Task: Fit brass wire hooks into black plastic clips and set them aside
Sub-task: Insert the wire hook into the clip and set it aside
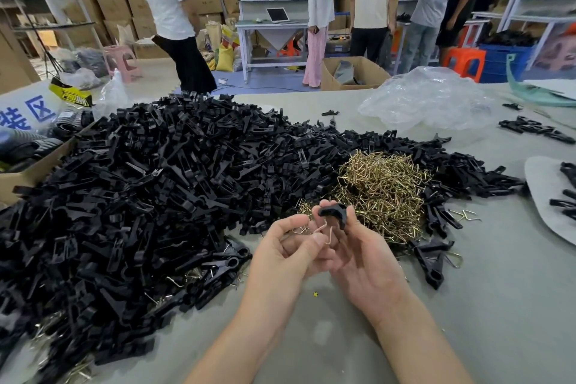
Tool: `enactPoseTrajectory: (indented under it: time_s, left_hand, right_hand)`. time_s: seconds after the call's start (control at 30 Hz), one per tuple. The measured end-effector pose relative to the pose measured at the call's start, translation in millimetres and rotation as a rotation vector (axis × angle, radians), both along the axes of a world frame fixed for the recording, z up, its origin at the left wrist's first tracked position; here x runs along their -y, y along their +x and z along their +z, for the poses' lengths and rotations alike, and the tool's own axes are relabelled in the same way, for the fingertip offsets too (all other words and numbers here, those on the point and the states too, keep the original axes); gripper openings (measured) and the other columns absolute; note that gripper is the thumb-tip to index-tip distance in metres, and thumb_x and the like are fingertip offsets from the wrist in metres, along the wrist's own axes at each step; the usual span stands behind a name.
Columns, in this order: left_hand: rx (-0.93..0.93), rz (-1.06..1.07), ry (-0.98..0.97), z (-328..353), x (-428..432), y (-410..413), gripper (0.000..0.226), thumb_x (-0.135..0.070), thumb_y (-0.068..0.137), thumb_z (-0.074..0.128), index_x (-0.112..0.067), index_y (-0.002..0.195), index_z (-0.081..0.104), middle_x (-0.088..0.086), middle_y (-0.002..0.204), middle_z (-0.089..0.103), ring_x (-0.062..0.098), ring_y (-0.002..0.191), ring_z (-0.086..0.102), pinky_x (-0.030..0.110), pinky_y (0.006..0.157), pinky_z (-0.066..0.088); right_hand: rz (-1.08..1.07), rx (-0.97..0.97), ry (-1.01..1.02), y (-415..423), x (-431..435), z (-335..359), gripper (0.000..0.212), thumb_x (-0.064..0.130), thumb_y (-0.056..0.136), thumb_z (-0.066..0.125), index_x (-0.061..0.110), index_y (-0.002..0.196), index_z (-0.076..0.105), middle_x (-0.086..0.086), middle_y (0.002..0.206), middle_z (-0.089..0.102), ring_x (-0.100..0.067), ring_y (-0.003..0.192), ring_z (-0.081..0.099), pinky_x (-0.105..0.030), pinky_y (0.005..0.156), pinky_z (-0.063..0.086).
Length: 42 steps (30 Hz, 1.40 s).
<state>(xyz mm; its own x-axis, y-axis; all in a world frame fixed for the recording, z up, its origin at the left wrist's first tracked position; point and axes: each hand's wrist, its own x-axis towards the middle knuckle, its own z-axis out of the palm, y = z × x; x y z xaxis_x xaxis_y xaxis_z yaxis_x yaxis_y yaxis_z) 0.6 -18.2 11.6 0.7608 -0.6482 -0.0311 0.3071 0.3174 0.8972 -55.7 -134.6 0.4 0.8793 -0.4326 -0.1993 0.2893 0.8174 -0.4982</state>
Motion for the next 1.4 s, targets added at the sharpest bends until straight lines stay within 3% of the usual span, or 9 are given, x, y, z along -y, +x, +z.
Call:
enactPoseTrajectory:
  time_s: [0.1, 0.23, 0.43, 0.63, 0.83, 1.1, 1.2, 1.3, 1.4]
  left_hand:
    - [-0.094, -0.028, -0.061, 2, 4, -3, 0.036, -0.008, 0.071, 0.073, -0.004, 0.103, 0.058, 0.017, 0.078, 0.072, 0.02, 0.063, 0.07, 0.025, 0.057, 0.056]
    - [-0.102, -0.011, -0.079, 1, 4, 0, 0.031, -0.009, 0.069, 0.072, -0.008, 0.097, 0.059, 0.015, 0.075, 0.071, 0.016, 0.06, 0.067, 0.022, 0.055, 0.054]
    - [-0.063, 0.002, -0.1, 1, 3, 0, 0.03, -0.007, 0.071, 0.07, -0.006, 0.099, 0.058, 0.016, 0.078, 0.071, 0.016, 0.061, 0.067, 0.022, 0.06, 0.056]
    - [-0.073, 0.016, -0.121, 3, 1, 2, 0.031, -0.008, 0.07, 0.071, -0.006, 0.099, 0.057, 0.016, 0.079, 0.073, 0.016, 0.061, 0.067, 0.023, 0.061, 0.057]
    - [-0.055, 0.031, -0.11, 0, 2, 4, 0.029, -0.008, 0.073, 0.071, -0.008, 0.098, 0.057, 0.014, 0.077, 0.072, 0.016, 0.062, 0.068, 0.023, 0.061, 0.057]
    - [0.035, 0.089, -0.063, -7, 1, 4, 0.015, 0.001, 0.09, 0.065, -0.009, 0.099, 0.058, 0.013, 0.084, 0.074, 0.017, 0.071, 0.069, 0.023, 0.07, 0.056]
    - [0.146, 0.114, 0.006, -7, 1, 5, 0.015, -0.001, 0.091, 0.066, -0.009, 0.101, 0.057, 0.01, 0.079, 0.073, 0.016, 0.071, 0.069, 0.022, 0.068, 0.056]
    - [0.392, 0.163, 0.158, -9, 0, 1, 0.019, -0.011, 0.093, 0.068, -0.026, 0.096, 0.057, 0.008, 0.078, 0.07, 0.016, 0.069, 0.065, 0.018, 0.064, 0.051]
    - [0.618, 0.212, 0.35, -16, 2, -3, 0.021, -0.025, 0.092, 0.071, -0.041, 0.095, 0.058, -0.009, 0.085, 0.069, 0.006, 0.075, 0.063, 0.007, 0.064, 0.044]
  right_hand:
    - [0.049, 0.0, -0.021, 1, -2, 0, 0.037, 0.036, 0.097, 0.055, 0.007, 0.103, 0.077, -0.011, 0.107, 0.073, -0.022, 0.089, 0.069, -0.033, 0.072, 0.062]
    - [0.093, 0.019, -0.085, 3, -5, 1, 0.037, 0.036, 0.096, 0.052, 0.009, 0.101, 0.077, -0.01, 0.102, 0.071, -0.018, 0.069, 0.062, -0.027, 0.051, 0.052]
    - [0.11, 0.065, -0.057, 3, -5, 0, 0.034, 0.032, 0.097, 0.051, 0.006, 0.111, 0.069, -0.011, 0.105, 0.068, -0.016, 0.063, 0.066, -0.026, 0.053, 0.054]
    - [0.124, 0.066, -0.066, 4, -6, -2, 0.034, 0.032, 0.092, 0.058, 0.006, 0.098, 0.079, -0.011, 0.096, 0.07, -0.015, 0.061, 0.065, -0.025, 0.054, 0.055]
    - [0.131, 0.077, -0.195, 5, -7, -5, 0.034, 0.033, 0.096, 0.055, 0.009, 0.103, 0.078, -0.014, 0.091, 0.072, -0.013, 0.061, 0.065, -0.023, 0.06, 0.056]
    - [0.117, 0.054, -0.16, 6, -10, -4, 0.03, 0.03, 0.092, 0.059, 0.009, 0.098, 0.08, -0.008, 0.084, 0.067, -0.01, 0.058, 0.057, -0.021, 0.059, 0.055]
    - [0.097, 0.061, -0.16, 6, -13, -2, 0.031, 0.027, 0.094, 0.056, 0.009, 0.113, 0.072, -0.011, 0.095, 0.068, -0.013, 0.063, 0.058, -0.024, 0.06, 0.053]
    - [0.074, 0.035, -0.119, 6, -12, -1, 0.035, 0.027, 0.094, 0.055, 0.013, 0.125, 0.065, -0.01, 0.098, 0.068, -0.02, 0.077, 0.062, -0.032, 0.073, 0.048]
    - [0.043, 0.009, -0.008, 6, -16, 2, 0.025, 0.025, 0.093, 0.059, 0.013, 0.112, 0.07, -0.01, 0.091, 0.067, -0.025, 0.078, 0.068, -0.037, 0.077, 0.053]
